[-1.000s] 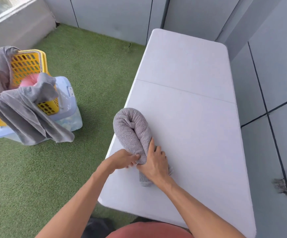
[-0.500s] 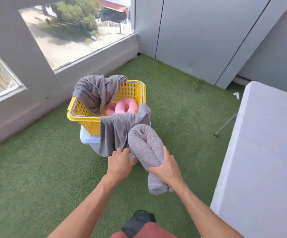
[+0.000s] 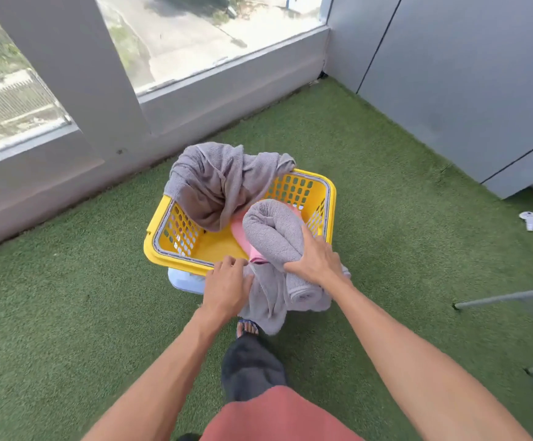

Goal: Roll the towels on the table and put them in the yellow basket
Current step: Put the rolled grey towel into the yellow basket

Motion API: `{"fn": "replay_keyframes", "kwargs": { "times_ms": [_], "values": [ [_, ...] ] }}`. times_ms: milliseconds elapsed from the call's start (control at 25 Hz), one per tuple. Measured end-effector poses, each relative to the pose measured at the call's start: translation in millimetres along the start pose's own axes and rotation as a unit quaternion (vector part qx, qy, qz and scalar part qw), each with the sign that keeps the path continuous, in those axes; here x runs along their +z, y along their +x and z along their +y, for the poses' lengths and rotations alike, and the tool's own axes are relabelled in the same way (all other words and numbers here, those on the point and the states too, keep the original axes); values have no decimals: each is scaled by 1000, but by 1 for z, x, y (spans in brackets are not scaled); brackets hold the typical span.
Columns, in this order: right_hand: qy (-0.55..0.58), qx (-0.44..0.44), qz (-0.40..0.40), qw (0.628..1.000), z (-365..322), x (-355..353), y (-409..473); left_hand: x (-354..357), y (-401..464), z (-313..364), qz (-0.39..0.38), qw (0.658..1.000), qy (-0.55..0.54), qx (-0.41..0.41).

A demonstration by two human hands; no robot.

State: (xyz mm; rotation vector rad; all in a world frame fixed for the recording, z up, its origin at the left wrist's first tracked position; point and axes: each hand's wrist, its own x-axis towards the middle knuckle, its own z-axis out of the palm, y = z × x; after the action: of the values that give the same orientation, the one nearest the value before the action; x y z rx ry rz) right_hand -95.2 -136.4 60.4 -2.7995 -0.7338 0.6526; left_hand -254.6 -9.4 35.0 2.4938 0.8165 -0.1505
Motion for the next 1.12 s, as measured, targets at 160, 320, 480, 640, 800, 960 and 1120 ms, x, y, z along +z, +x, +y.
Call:
{"fn": "replay_keyframes", "kwargs": {
  "times_ms": [160, 320, 480, 640, 800, 960, 1120],
  "values": [
    [-98, -47, -41, 993, -9, -7, 109, 15, 56, -1, -89, 995, 42, -33],
    [-140, -80, -77, 984, 1, 28, 179, 40, 85, 1, -163, 978, 106, -70],
    [-159, -107, -124, 974, 18, 67, 205, 55, 96, 11, -175, 968, 143, -107],
    [-172, -115, -86, 975, 14, 75, 191, 54, 106, 17, -154, 970, 132, -130],
    [-163, -69, 16, 984, 31, 56, 132, 51, 109, 19, -150, 973, 102, -145],
    [-69, 52, 8, 996, 71, 49, 69, 50, 100, 20, -137, 977, 53, -156],
    [66, 83, 22, 994, 76, 46, 50, 44, 91, 22, -121, 980, -2, -157]
  ]
}}
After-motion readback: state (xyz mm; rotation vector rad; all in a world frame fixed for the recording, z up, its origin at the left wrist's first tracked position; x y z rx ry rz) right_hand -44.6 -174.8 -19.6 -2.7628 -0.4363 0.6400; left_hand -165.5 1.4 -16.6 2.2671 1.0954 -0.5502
